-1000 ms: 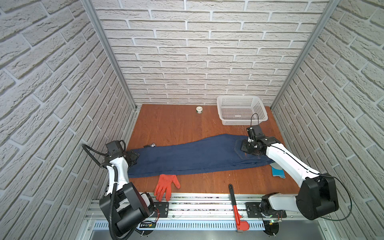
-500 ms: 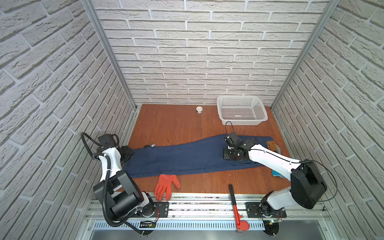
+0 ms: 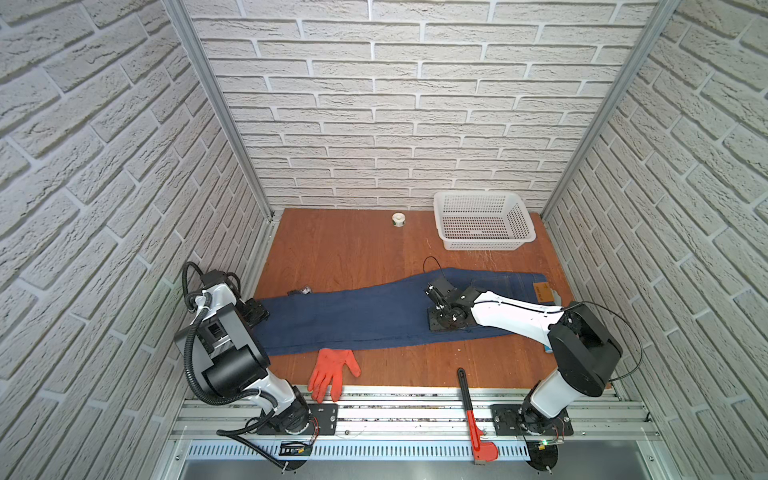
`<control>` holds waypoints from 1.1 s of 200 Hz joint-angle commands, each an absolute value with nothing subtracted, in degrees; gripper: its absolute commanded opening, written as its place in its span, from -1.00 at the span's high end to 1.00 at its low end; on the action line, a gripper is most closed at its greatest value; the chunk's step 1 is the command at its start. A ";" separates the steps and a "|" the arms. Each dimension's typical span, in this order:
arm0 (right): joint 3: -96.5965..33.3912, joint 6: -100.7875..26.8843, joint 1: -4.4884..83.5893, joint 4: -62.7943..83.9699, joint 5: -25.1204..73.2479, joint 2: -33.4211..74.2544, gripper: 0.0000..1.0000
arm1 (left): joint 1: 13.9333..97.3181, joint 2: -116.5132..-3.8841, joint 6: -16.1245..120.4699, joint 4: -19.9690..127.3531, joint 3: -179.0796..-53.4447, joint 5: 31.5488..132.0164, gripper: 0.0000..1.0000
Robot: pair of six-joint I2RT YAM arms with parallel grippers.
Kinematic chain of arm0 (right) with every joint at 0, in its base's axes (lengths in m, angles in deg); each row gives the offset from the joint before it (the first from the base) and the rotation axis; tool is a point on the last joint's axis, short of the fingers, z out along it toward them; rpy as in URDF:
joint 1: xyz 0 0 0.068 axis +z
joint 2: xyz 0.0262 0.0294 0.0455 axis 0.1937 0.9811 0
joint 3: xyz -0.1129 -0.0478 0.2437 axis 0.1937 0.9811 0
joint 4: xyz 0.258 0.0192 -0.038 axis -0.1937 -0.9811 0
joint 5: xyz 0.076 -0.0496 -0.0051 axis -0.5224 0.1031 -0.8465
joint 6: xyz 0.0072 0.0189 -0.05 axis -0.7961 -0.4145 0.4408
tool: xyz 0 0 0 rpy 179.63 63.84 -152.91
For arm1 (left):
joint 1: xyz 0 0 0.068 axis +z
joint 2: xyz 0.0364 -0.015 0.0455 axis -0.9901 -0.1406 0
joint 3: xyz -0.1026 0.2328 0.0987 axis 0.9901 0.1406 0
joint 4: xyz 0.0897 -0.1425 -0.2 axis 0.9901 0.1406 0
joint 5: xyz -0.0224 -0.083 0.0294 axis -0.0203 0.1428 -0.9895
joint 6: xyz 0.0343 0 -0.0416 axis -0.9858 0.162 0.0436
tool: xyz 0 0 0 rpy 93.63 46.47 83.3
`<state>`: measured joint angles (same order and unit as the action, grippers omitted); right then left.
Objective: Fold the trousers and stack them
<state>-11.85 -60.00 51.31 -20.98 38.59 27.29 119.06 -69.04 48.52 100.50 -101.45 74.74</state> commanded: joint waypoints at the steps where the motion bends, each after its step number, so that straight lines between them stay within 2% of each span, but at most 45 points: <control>1: -14.00 -60.90 52.30 -20.76 39.48 28.48 0.22 | 120.63 -70.56 45.96 97.73 -100.08 73.63 -0.50; 69: -18.23 -61.00 53.17 -22.01 40.15 32.71 0.24 | 120.24 -74.38 45.23 96.15 -99.25 77.16 -0.37; 118: -19.82 -61.77 53.17 -21.31 40.61 34.57 0.26 | 117.50 -75.90 44.86 97.80 -98.84 75.98 -0.18; 169: -20.16 -62.03 53.37 -21.30 40.72 34.67 0.27 | 116.03 -77.25 45.34 98.43 -99.37 77.43 0.23; 220: -19.43 -61.79 53.39 -21.75 41.59 33.77 0.28 | 116.02 -75.29 44.62 98.85 -99.57 75.71 0.85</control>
